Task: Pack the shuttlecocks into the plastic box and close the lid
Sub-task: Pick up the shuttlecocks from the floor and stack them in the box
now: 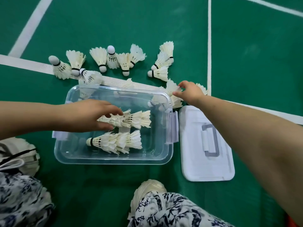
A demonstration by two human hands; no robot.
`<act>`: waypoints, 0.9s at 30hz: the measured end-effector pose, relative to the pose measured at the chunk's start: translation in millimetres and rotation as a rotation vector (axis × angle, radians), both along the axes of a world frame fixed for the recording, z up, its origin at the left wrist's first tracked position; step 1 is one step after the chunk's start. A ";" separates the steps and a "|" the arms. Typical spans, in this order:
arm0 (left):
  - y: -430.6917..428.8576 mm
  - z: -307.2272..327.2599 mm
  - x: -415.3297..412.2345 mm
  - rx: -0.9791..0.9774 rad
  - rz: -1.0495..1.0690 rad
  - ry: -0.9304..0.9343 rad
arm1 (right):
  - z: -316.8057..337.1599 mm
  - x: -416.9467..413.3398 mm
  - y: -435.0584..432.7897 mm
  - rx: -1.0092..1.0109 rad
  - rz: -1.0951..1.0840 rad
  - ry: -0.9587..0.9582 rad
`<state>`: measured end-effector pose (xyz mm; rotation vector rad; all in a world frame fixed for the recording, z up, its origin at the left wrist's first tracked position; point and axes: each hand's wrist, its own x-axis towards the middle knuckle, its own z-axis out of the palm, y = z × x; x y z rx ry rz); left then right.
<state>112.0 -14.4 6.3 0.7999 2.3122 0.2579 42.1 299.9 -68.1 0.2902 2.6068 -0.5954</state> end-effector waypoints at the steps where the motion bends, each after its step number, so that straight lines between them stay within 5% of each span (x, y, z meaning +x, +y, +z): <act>1: 1.5 0.4 0.1 0.002 -0.002 -0.002 | 1.0 0.2 -1.1 -0.009 -0.007 0.013; 15: 13.7 7.7 2.0 0.023 -0.019 0.008 | 19.4 -3.8 -16.2 -0.093 -0.144 0.243; 22: 17.9 14.6 3.8 0.030 -0.036 0.028 | 76.1 6.4 -20.1 -0.308 -0.279 0.487; 27: 14.3 18.0 9.2 0.045 -0.031 0.033 | 113.9 32.5 -44.8 -0.542 -0.213 0.473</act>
